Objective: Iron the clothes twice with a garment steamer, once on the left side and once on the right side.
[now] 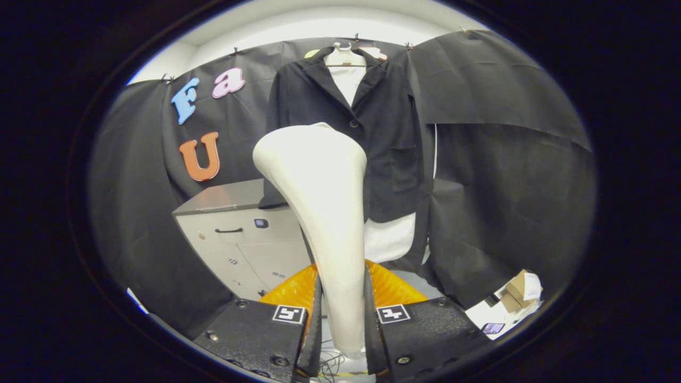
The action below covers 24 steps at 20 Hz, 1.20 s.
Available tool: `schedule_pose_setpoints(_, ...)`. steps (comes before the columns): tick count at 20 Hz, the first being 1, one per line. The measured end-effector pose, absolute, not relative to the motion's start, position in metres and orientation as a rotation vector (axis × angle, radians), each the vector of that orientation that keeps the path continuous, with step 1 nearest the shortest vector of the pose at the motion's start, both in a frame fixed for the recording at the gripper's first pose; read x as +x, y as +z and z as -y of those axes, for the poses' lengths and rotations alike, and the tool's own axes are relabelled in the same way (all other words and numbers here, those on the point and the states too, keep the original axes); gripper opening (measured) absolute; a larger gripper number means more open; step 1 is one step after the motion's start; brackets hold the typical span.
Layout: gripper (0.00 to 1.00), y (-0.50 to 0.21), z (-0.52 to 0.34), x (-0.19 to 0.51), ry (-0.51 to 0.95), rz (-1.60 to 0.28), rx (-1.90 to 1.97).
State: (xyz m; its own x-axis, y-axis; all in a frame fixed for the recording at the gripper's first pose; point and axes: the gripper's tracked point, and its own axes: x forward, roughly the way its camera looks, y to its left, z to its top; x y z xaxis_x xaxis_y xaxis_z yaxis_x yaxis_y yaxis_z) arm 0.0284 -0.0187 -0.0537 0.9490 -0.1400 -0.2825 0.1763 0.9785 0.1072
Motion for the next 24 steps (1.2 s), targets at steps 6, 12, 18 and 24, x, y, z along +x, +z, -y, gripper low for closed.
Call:
schedule_pose_setpoints(6,0.36,-0.073,-0.008,0.006,-0.108,-0.312,0.103)
schedule_pose_setpoints(12,0.36,-0.071,-0.02,0.001,-0.074,-0.302,0.075)
schedule_pose_setpoints(18,0.36,-0.072,-0.027,-0.001,-0.054,-0.3,0.068)
schedule_pose_setpoints(24,0.36,-0.068,-0.031,-0.004,-0.045,-0.293,0.063)
